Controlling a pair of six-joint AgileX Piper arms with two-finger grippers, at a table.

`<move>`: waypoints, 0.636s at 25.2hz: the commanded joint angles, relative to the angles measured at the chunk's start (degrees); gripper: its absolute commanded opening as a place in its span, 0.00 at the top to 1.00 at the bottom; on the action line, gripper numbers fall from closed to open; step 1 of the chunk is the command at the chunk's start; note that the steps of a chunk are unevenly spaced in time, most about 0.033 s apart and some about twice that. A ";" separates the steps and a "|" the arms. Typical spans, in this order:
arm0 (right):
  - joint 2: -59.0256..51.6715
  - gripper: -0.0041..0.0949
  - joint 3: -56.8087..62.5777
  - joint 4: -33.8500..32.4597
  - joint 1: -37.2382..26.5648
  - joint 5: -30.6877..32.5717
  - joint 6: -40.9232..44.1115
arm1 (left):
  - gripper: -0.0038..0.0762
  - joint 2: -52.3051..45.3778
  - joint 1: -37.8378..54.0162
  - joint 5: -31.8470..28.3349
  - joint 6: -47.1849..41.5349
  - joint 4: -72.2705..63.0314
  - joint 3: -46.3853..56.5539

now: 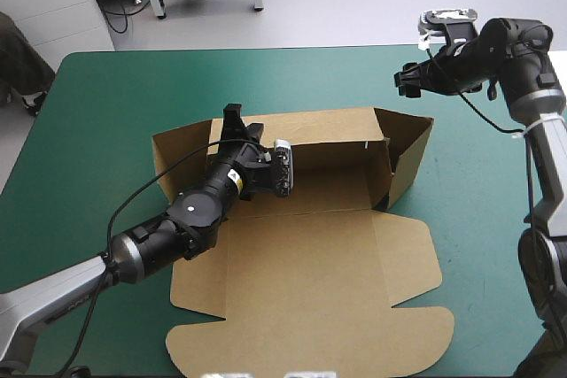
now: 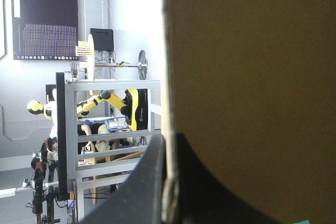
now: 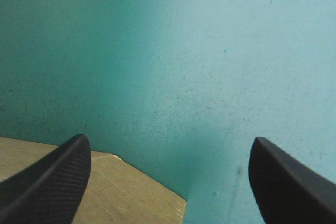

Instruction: Fold the box

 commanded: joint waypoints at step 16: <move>-4.82 0.22 6.86 1.27 -0.62 6.08 -2.92 | 0.99 -2.37 -0.32 2.74 -0.64 1.51 -1.39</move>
